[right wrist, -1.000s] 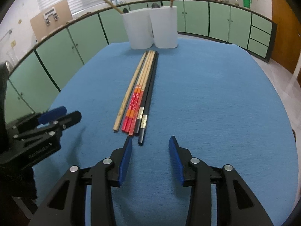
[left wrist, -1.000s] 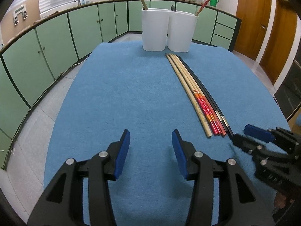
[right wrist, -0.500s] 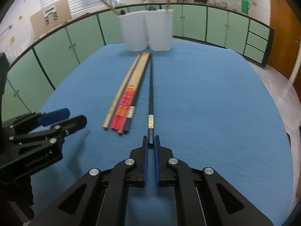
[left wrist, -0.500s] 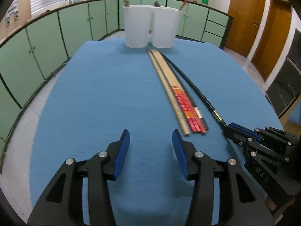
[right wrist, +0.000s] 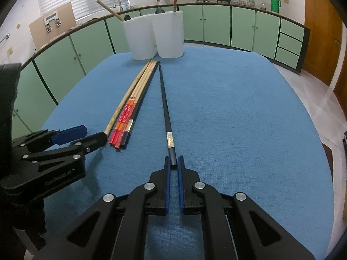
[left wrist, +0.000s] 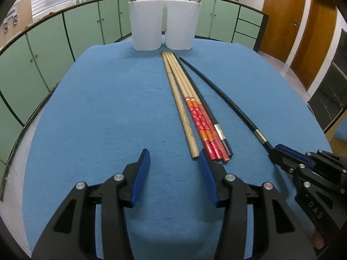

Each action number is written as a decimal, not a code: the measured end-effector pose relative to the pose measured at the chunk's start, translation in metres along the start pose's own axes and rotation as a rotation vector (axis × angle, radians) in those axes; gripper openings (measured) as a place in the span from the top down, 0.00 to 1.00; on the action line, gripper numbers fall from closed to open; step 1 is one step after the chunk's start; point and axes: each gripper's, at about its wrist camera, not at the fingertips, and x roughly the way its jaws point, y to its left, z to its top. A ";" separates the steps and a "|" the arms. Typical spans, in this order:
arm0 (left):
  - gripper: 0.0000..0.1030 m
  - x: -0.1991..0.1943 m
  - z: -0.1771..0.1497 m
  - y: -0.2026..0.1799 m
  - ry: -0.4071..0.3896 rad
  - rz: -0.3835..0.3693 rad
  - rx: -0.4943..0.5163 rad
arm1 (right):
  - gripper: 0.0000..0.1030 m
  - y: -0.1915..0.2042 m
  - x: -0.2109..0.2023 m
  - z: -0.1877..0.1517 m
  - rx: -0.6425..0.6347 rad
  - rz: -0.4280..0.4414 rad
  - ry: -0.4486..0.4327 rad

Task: Organize utensils
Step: 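Grasp a black chopstick with the right tool while the left grasps a plain wooden one, then carry both chopsticks over the white holder and open both tools to drop them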

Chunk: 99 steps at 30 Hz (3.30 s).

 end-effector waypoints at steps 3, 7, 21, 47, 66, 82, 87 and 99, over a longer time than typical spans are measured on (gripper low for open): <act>0.55 -0.003 -0.002 0.006 -0.001 0.017 -0.005 | 0.93 -0.001 0.000 -0.001 0.001 0.005 -0.002; 0.57 -0.004 -0.002 0.011 -0.002 0.016 -0.024 | 0.92 0.000 0.001 -0.002 -0.005 0.004 -0.005; 0.91 0.000 0.000 0.002 -0.014 0.046 -0.029 | 0.93 0.001 0.004 0.001 -0.008 0.001 -0.007; 0.95 -0.147 0.073 0.021 -0.357 0.018 0.023 | 0.94 -0.007 -0.114 0.096 -0.072 0.047 -0.204; 0.95 -0.172 0.144 0.018 -0.464 -0.078 0.061 | 0.94 0.002 -0.140 0.207 -0.146 0.177 -0.220; 0.95 -0.192 0.286 0.016 -0.698 -0.042 0.065 | 0.94 0.007 -0.150 0.354 -0.120 0.129 -0.464; 0.95 -0.154 0.314 0.019 -0.692 -0.007 0.061 | 0.94 0.005 -0.116 0.376 -0.111 0.097 -0.471; 0.93 -0.053 0.327 0.041 -0.520 0.000 0.022 | 0.93 0.005 -0.025 0.364 -0.129 0.088 -0.319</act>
